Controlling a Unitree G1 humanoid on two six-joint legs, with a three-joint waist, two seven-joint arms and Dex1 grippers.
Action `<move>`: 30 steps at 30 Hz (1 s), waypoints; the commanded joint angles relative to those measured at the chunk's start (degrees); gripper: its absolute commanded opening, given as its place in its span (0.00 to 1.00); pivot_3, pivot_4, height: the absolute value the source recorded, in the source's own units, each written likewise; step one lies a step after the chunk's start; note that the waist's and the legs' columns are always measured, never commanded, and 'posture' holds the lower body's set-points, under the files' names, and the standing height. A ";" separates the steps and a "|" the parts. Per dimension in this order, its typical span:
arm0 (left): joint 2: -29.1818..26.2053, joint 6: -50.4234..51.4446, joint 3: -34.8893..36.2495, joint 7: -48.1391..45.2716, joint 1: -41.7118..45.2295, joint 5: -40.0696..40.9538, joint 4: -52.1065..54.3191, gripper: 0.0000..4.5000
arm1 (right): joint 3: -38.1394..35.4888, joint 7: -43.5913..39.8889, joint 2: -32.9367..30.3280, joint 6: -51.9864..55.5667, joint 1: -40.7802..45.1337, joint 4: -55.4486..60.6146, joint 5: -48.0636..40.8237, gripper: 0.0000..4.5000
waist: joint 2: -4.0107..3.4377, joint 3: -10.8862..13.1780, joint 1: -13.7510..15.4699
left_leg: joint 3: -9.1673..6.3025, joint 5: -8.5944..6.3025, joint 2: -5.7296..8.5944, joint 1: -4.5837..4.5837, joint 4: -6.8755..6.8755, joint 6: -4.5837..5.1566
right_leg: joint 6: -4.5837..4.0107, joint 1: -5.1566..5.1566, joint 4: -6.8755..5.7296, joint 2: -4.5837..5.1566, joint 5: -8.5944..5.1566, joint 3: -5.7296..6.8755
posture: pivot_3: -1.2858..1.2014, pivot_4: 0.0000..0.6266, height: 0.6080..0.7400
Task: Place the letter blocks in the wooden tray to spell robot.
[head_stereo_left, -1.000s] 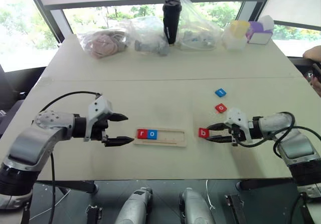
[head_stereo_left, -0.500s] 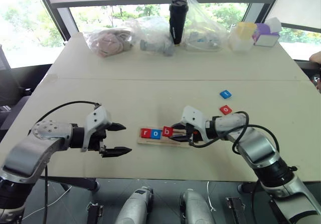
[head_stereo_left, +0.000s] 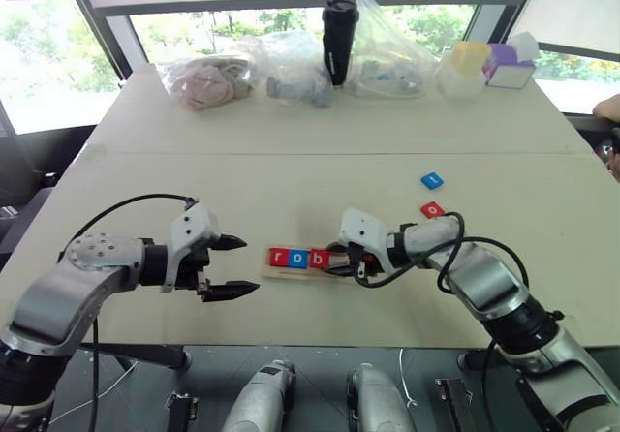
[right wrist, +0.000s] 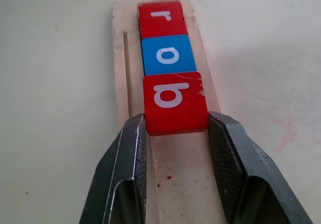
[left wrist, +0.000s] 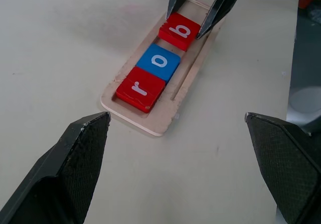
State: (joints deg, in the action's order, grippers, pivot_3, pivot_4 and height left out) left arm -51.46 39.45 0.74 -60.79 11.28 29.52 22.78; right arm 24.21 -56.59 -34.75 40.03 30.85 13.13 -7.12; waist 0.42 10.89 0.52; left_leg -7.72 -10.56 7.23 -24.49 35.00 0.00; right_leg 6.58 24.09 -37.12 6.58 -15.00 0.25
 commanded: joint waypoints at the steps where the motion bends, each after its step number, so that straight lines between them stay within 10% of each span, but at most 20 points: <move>1: 0.25 -0.02 0.59 0.46 0.35 0.94 1.49 1.00 | 0.51 0.09 0.77 -1.00 1.44 -0.23 0.61 0.26 | 0.00 0.00 0.00 | 0.00 0.00 0.00 0.00 0.00 0.00 | 0.00 0.00 0.00 0.00 0.00 0.00 | 0.52 0.24 1.00; 27: 2.11 -0.44 0.09 2.49 0.21 0.11 0.72 1.00 | 1.44 -0.06 2.67 -1.36 3.11 -2.37 1.17 0.26 | 0.00 0.00 0.00 | 0.00 0.00 -0.01 0.00 0.00 0.00 | 0.01 0.00 0.00 -0.03 0.02 0.00 | 0.52 0.24 1.00; 30: 2.17 -0.41 0.06 2.49 0.15 0.12 0.79 1.00 | 0.68 0.19 2.65 -1.08 3.26 -2.19 0.98 0.58 | 0.00 0.00 0.00 | 0.00 0.00 -0.01 0.00 0.01 -0.01 | 0.01 0.00 0.00 -0.03 0.02 0.00 | 0.52 0.24 1.00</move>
State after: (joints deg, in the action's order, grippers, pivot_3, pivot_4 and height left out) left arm -49.28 39.54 0.62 -58.48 10.95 29.38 22.68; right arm 26.20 -56.55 -32.33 39.11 32.84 9.98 -5.92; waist 0.42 10.89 0.52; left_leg -7.72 -10.56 7.22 -24.49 35.01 0.00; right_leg 6.59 24.10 -37.13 6.55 -14.98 0.24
